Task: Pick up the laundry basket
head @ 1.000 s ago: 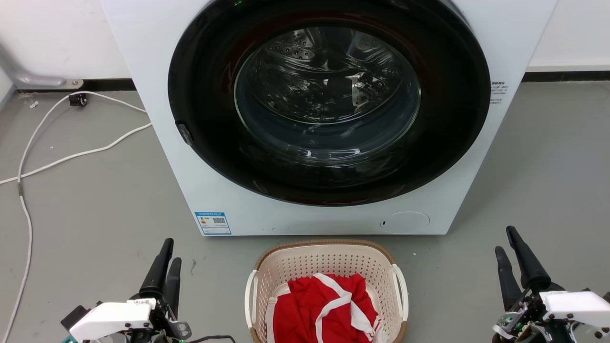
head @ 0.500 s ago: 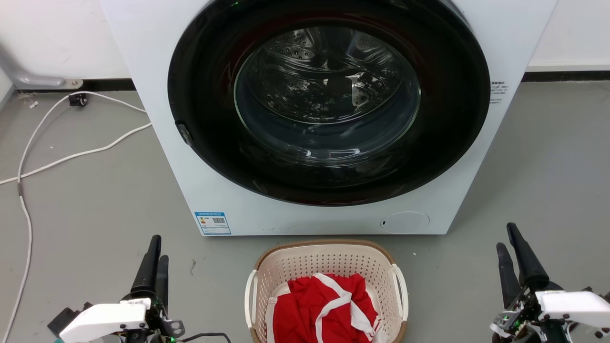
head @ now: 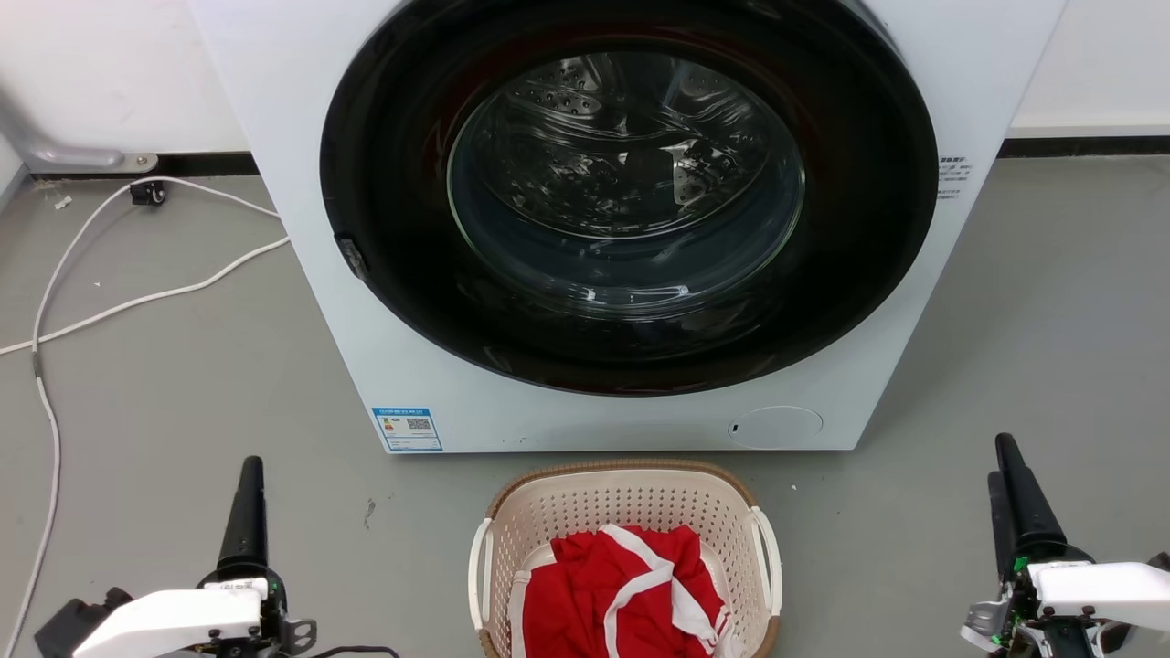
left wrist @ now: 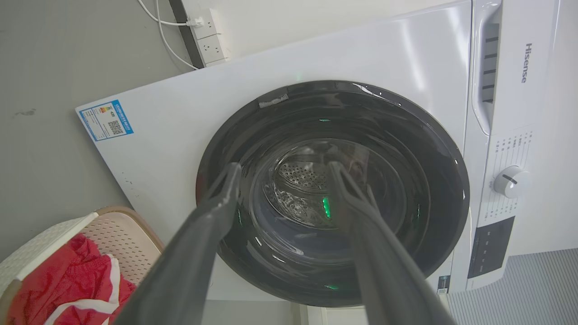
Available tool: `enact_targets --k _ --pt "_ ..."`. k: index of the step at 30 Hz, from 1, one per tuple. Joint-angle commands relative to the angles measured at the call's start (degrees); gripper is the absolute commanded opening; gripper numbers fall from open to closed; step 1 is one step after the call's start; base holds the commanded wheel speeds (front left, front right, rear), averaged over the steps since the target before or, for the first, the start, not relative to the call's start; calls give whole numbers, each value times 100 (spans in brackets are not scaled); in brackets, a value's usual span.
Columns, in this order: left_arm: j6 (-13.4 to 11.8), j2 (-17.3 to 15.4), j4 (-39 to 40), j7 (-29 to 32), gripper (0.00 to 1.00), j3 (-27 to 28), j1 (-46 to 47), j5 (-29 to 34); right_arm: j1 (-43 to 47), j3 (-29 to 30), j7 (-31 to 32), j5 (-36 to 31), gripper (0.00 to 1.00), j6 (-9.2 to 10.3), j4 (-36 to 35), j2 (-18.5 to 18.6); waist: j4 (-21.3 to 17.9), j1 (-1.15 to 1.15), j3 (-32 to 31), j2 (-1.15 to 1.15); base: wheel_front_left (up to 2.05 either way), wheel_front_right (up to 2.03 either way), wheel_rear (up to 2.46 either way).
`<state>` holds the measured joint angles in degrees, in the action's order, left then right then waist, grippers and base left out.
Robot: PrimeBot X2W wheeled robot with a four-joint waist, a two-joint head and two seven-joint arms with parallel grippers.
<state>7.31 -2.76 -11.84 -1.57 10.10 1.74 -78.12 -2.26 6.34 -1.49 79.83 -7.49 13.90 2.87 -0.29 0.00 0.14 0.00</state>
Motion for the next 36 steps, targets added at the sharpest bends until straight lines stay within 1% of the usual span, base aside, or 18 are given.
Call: enact_targets --k 1,5,8,13,19,22,26,28,33,36 --pt "9 -12 131 -45 100 62 60 159 -116 42 -47 -137 100 -1 -77 13 -2 0 2 0 0 0 0" --pt "10 -13 243 -129 100 171 44 597 -144 106 -130 -542 100 -1 -125 12 -8 0 8 0 0 0 0" --pt "11 -13 362 -190 100 220 34 918 -166 143 -191 -973 100 -1 -239 12 -17 0 17 0 0 0 0" --pt "1 -14 717 -291 100 211 -12 1689 -191 177 -288 -1616 100 -1 -386 11 -40 0 36 0 0 0 0" --pt "-217 -14 1139 -397 100 5 -90 2620 -191 160 -402 -2921 100 -1 -730 10 -62 0 65 0 0 0 0" --pt "-276 -14 1343 -452 100 -168 -120 3132 -172 215 -455 -3401 100 -1 -806 10 -69 0 73 0 0 0 0" --pt "-454 -14 1563 -520 100 -400 -198 3792 -181 85 -526 -4096 100 -1 -1007 8 -80 0 81 0 0 0 0" --pt "-518 -15 1630 -554 100 -519 -218 4081 -137 21 -556 -4326 100 -1 -1025 8 -84 0 83 0 0 0 0" --pt "-581 -18 1793 -637 100 -781 -284 4740 -89 -128 -637 -4878 100 -1 -1088 8 -98 0 88 0 0 0 0" --pt "-757 -86 1838 -682 100 -936 -325 5098 -64 -187 -683 -5197 100 -1 -1149 8 -110 0 92 0 0 0 0"
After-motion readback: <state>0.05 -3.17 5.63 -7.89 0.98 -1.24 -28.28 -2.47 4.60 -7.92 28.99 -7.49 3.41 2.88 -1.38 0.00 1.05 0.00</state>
